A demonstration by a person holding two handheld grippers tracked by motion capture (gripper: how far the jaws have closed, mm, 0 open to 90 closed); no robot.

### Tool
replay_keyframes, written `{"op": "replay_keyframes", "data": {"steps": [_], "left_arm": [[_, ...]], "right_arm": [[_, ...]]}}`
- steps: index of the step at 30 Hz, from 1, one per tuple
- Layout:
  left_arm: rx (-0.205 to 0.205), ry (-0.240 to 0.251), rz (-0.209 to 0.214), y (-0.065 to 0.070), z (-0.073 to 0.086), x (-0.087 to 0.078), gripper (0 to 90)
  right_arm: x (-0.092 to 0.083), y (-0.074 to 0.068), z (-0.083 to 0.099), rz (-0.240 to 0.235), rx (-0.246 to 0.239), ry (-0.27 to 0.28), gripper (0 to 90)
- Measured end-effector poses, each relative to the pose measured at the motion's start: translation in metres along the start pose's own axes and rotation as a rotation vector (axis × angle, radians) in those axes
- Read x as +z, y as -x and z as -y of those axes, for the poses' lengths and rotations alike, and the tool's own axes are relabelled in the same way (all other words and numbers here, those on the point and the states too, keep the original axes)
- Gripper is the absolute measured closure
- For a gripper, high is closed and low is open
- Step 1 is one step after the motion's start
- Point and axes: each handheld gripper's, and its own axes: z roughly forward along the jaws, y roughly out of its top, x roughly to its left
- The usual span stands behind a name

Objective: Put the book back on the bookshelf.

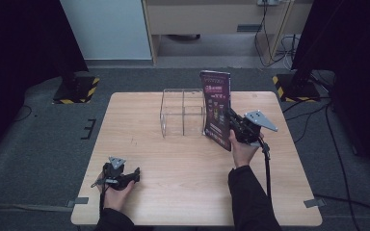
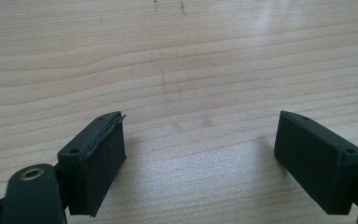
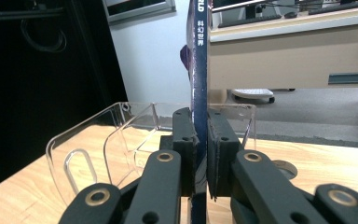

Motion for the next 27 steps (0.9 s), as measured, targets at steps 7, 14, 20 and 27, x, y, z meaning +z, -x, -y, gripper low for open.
{"op": "replay_keyframes", "data": {"steps": [7, 14, 20, 27], "left_arm": [[0.0, 0.001, 0.0, 0.0, 0.0, 0.0, 15.2], [-0.001, 0.0, 0.0, 0.0, 0.0, 0.0, 15.2], [0.0, 0.0, -0.001, 0.0, 0.0, 0.0, 15.2], [-0.001, 0.001, 0.0, 0.0, 0.0, 0.0, 15.2]], "right_arm": [[-0.009, -0.001, 0.002, -0.001, -0.014, -0.022, 83.9], [-0.022, 0.002, 0.006, -0.005, -0.029, -0.05, 83.9], [-0.034, 0.001, 0.011, -0.013, -0.034, -0.07, 83.9], [-0.052, 0.001, 0.02, -0.024, -0.015, -0.1, 83.8]]}}
